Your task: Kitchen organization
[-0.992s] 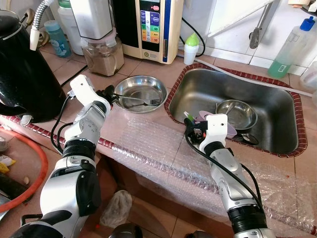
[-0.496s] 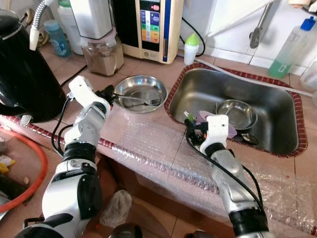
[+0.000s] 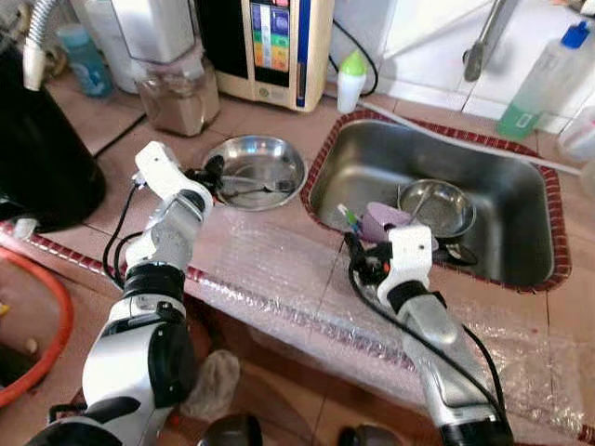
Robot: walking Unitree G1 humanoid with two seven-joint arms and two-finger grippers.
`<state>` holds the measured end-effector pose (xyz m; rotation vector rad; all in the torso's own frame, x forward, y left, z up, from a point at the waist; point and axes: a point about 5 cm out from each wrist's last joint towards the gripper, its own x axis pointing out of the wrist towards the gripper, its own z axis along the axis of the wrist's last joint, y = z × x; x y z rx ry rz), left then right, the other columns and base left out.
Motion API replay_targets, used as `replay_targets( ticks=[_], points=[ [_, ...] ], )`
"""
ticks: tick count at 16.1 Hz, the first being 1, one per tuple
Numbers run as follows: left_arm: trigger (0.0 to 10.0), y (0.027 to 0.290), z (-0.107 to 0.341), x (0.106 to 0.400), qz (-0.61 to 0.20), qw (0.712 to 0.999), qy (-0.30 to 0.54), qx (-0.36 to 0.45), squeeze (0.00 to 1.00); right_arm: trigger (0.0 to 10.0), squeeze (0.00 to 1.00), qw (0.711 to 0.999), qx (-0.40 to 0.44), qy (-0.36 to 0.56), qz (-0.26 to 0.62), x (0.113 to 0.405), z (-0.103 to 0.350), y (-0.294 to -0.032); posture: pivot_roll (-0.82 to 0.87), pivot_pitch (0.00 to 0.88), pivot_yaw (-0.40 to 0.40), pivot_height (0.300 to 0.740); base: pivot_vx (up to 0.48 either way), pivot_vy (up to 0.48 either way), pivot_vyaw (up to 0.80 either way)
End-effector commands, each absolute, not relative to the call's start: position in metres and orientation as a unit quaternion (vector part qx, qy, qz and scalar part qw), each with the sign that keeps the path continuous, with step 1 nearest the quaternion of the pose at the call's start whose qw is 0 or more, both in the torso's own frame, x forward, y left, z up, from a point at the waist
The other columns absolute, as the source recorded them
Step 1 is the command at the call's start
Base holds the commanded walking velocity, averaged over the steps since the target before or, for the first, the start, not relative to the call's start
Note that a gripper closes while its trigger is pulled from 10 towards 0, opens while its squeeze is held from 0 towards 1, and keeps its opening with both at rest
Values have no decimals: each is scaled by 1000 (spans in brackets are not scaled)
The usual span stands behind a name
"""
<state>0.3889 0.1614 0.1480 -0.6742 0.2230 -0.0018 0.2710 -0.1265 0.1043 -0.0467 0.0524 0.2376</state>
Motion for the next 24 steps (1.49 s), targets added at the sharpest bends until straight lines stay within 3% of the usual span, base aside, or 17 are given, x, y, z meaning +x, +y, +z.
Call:
replay_targets(
  ticks=[1, 2, 3, 18, 24],
  points=[
    [10000, 159, 151, 390, -5, 941, 112, -318, 1000, 10000, 0, 990, -27, 61, 121, 264, 92, -127, -129, 175, 26, 740, 0, 0, 0],
    [10000, 158, 150, 390, -6, 943, 119, -312, 906, 10000, 0, 990, -28, 69, 121, 259, 90, -128, -127, 187, 23, 740, 0, 0, 0],
    [0, 158, 151, 390, -7, 942, 118, -314, 0, 10000, 0, 990, -28, 71, 121, 258, 90, -128, -128, 191, 24, 740, 0, 0, 0],
    [0, 176, 146, 382, 15, 951, 141, -276, 0, 10000, 0, 990, -28, 74, 114, 272, 91, -128, -95, 147, 31, 740, 0, 0, 0],
    [0, 185, 144, 371, 13, 953, 160, -258, 0, 10000, 0, 990, -25, 73, 117, 289, 92, -121, -55, 86, 34, 740, 0, 0, 0]
  ],
)
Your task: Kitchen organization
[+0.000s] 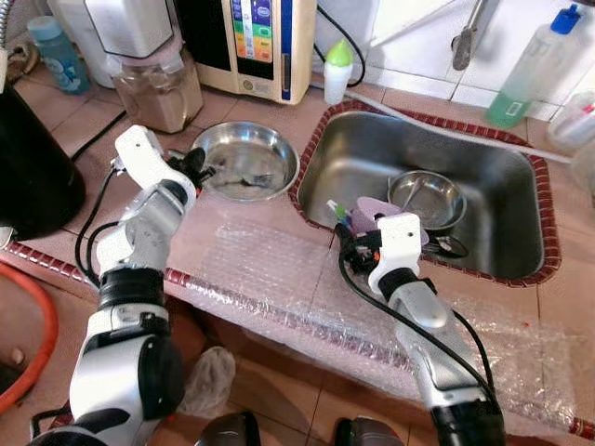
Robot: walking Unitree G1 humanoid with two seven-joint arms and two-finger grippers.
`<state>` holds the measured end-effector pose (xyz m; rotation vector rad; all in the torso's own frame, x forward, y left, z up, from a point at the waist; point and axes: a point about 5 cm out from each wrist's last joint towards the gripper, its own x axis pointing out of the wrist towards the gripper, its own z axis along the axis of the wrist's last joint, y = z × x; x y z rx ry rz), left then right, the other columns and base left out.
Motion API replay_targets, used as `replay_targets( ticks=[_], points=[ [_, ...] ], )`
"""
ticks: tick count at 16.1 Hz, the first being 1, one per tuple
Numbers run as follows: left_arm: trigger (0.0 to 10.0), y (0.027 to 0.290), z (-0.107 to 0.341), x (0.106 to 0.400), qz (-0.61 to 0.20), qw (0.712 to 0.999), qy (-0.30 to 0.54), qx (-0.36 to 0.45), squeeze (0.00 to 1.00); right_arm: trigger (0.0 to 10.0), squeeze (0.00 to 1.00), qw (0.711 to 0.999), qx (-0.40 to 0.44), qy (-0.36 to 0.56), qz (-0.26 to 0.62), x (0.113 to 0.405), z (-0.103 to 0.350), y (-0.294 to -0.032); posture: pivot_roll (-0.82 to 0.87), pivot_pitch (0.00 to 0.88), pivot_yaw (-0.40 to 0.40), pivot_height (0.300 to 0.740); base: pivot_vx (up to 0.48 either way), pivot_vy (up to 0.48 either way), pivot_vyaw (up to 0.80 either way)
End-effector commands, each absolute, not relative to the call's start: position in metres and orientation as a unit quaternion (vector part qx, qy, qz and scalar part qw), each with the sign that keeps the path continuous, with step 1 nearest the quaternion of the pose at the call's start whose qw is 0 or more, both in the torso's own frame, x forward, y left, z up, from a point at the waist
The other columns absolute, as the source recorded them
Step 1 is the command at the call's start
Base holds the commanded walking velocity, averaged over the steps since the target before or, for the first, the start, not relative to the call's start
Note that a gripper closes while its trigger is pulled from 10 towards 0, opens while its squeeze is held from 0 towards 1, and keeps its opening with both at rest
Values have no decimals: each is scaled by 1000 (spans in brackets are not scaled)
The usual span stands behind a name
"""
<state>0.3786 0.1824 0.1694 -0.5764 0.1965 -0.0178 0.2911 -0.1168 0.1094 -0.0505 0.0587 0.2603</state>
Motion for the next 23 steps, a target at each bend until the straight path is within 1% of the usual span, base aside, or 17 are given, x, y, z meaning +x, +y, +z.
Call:
replay_targets(
  ticks=[1, 4, 6, 9, 11, 12, 13, 14, 15, 16, 19, 20, 21, 22, 23],
  points=[
    [0, 186, 143, 369, 12, 952, 162, -258, 0, 10000, 0, 990, -25, 73, 119, 290, 92, -121, -55, 86, 34, 740, 0, 0, 0],
    [0, 186, 131, 352, 18, 950, 182, -255, 0, 10000, 0, 990, -27, 72, 121, 296, 91, -120, -45, 68, 35, 740, 0, 0, 0],
    [0, 182, 118, 339, 17, 945, 198, -259, 0, 10000, 0, 990, -28, 72, 122, 298, 90, -121, -42, 56, 31, 740, 0, 0, 0],
    [0, 176, 110, 323, 21, 942, 205, -266, 0, 10000, 0, 989, -32, 69, 124, 300, 89, -122, -38, 43, 21, 740, 0, 0, 0],
    [0, 175, 106, 315, 25, 944, 208, -256, 0, 10000, 0, 989, -35, 67, 126, 303, 90, -122, -35, 35, 18, 740, 0, 0, 0],
    [941, 176, 104, 313, 30, 946, 209, -244, 0, 10000, 0, 989, -35, 67, 126, 304, 90, -122, -33, 31, 17, 740, 0, 0, 0],
    [10000, 177, 103, 313, 40, 950, 210, -228, 0, 10000, 0, 989, -36, 66, 127, 305, 90, -122, -31, 28, 14, 740, 0, 0, 0],
    [10000, 177, 104, 313, 46, 955, 192, -219, 0, 10000, 0, 989, -38, 64, 129, 307, 91, -121, -27, 21, 12, 740, 0, 0, 0],
    [10000, 175, 106, 313, 46, 959, 180, -216, 1000, 10000, 0, 989, -39, 63, 130, 309, 91, -121, -27, 16, 11, 740, 0, 0, 0],
    [10000, 173, 107, 312, 53, 958, 164, -230, 1000, 10000, 0, 989, -40, 61, 131, 310, 91, -121, -27, 13, 9, 740, 0, 0, 0],
    [10000, 174, 109, 311, 66, 967, 142, -202, 1000, 10000, 0, 989, -42, 59, 131, 312, 92, -122, -29, 5, 8, 740, 0, 0, 0],
    [10000, 172, 104, 309, 66, 966, 157, -194, 906, 10000, 0, 989, -43, 59, 130, 313, 92, -123, -30, 3, 4, 740, 0, 0, 0],
    [10000, 172, 100, 308, 68, 965, 161, -195, 0, 10000, 0, 989, -44, 58, 130, 314, 92, -123, -34, 1, 4, 740, 0, 0, 0],
    [10000, 172, 98, 308, 75, 963, 160, -202, 0, 10000, 0, 989, -45, 57, 130, 314, 92, -124, -34, 0, 2, 740, 0, 0, 0],
    [4863, 172, 99, 308, 77, 964, 154, -202, 0, 10000, 0, 989, -46, 57, 130, 314, 92, -124, -36, 0, 1, 740, 0, 0, 0]
  ],
)
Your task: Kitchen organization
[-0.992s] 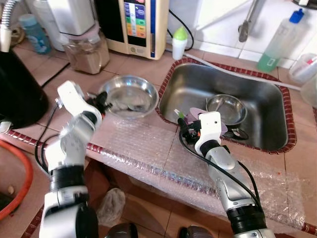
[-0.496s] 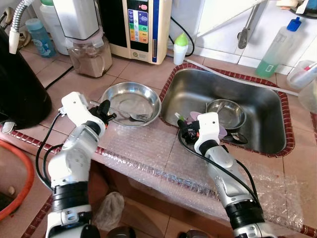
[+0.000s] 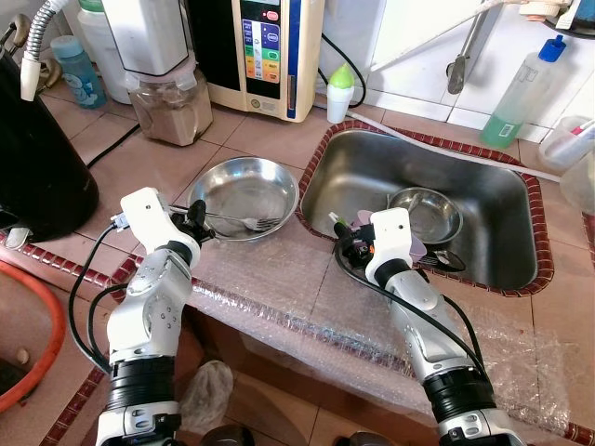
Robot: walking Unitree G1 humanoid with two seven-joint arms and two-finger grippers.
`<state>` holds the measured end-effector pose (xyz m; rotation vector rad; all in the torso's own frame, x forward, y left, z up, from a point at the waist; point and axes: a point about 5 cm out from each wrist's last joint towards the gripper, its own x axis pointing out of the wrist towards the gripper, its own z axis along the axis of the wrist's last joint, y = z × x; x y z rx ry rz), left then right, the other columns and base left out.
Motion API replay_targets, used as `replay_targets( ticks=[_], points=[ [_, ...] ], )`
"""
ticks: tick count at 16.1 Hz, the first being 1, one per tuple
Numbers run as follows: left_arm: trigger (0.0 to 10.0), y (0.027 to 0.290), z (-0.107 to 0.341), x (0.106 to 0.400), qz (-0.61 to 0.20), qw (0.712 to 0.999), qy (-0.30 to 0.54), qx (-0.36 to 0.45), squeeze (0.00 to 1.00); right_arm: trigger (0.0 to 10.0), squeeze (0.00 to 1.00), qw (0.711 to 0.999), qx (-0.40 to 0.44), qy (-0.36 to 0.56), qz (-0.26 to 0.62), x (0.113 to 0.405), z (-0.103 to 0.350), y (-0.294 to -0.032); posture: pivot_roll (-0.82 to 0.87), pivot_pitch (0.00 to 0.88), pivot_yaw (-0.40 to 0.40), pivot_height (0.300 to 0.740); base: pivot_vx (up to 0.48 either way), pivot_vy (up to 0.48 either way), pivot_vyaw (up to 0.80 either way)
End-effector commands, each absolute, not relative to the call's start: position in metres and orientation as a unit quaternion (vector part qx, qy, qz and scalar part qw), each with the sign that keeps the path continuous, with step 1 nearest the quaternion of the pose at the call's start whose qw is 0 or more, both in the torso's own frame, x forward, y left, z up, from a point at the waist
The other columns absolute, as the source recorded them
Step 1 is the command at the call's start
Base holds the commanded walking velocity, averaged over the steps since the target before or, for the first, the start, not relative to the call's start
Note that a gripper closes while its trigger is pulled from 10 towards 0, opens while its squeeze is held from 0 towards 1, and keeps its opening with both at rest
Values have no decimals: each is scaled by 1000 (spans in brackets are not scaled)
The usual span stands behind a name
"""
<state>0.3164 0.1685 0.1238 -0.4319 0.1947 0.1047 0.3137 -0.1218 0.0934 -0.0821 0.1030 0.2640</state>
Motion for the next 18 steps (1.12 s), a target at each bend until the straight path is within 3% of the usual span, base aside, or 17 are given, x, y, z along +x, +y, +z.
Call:
replay_targets(
  ticks=[1, 11, 15, 18],
  points=[
    [0, 174, 103, 310, 84, 967, 134, -199, 0, 10000, 0, 989, -46, 56, 130, 315, 92, -125, -37, 0, 0, 740, 0, 0, 0],
    [0, 176, 141, 318, 83, 987, 16, -135, 0, 10000, 0, 989, -47, 48, 128, 317, 92, -123, -35, 0, 5, 740, 0, 0, 0],
    [0, 148, 187, 329, -34, 991, -94, -93, 0, 10000, 0, 991, -51, 14, 124, 323, 104, -125, -34, 0, 8, 740, 0, 0, 0],
    [0, 137, 208, 338, -79, 985, -127, -87, 0, 10000, 0, 990, -59, -1, 128, 331, 113, -132, -35, 0, 15, 740, 0, 0, 0]
  ],
)
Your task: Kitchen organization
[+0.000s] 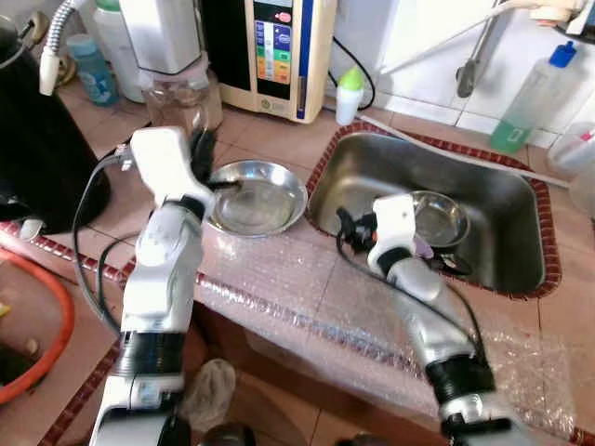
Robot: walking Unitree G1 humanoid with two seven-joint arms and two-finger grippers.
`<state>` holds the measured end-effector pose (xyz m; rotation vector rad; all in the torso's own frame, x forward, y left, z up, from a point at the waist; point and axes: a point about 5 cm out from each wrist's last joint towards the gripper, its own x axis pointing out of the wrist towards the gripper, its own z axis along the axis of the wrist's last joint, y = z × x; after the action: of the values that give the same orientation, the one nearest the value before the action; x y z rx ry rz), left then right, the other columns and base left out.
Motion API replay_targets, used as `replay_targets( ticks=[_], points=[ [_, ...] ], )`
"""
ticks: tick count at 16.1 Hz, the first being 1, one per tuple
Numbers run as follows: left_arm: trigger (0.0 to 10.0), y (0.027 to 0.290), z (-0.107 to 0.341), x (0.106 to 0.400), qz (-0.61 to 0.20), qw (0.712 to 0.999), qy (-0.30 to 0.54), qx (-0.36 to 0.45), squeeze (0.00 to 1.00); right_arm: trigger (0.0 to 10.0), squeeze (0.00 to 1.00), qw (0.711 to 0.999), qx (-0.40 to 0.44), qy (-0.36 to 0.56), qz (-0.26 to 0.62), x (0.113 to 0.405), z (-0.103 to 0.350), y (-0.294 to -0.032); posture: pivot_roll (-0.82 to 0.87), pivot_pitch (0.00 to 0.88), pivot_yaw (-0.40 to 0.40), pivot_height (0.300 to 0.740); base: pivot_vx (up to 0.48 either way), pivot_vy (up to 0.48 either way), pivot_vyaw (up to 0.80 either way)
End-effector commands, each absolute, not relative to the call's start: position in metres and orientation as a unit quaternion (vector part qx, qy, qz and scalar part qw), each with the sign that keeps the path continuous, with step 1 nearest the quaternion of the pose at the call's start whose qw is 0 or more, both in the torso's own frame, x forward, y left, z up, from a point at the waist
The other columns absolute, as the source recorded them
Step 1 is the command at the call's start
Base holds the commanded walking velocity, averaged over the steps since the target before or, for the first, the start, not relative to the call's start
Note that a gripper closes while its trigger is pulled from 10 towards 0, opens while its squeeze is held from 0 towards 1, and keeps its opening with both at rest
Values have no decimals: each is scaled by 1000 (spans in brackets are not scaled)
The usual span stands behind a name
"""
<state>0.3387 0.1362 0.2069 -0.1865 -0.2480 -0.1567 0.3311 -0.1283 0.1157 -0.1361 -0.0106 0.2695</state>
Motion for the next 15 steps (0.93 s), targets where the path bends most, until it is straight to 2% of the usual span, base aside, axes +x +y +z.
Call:
replay_targets(
  ticks=[1, 5, 8, 12, 15],
  points=[
    [0, 134, 213, 342, -95, 983, -131, -91, 0, 10000, 0, 989, -71, -12, 130, 334, 118, -135, -36, 0, 23, 740, 0, 0, 0],
    [0, 106, 232, 353, -233, 958, -131, -106, 0, 10000, 0, 987, -70, -41, 137, 345, 135, -143, -36, 0, 33, 740, 0, 0, 0],
    [0, 94, 237, 354, -322, 934, -115, -106, 0, 10000, 0, 970, -53, -64, 230, 343, 150, -129, -31, 0, 45, 740, 0, 0, 0],
    [0, 80, 241, 356, -385, 911, -110, -103, 0, 10000, 0, 939, -31, -70, 336, 339, 171, -129, -38, 0, 65, 740, 0, 0, 0],
    [0, 72, 238, 356, -405, 904, -104, -90, 0, 10000, 0, 907, -35, -55, 416, 327, 174, -129, -42, 0, 74, 740, 0, 0, 0]
  ],
)
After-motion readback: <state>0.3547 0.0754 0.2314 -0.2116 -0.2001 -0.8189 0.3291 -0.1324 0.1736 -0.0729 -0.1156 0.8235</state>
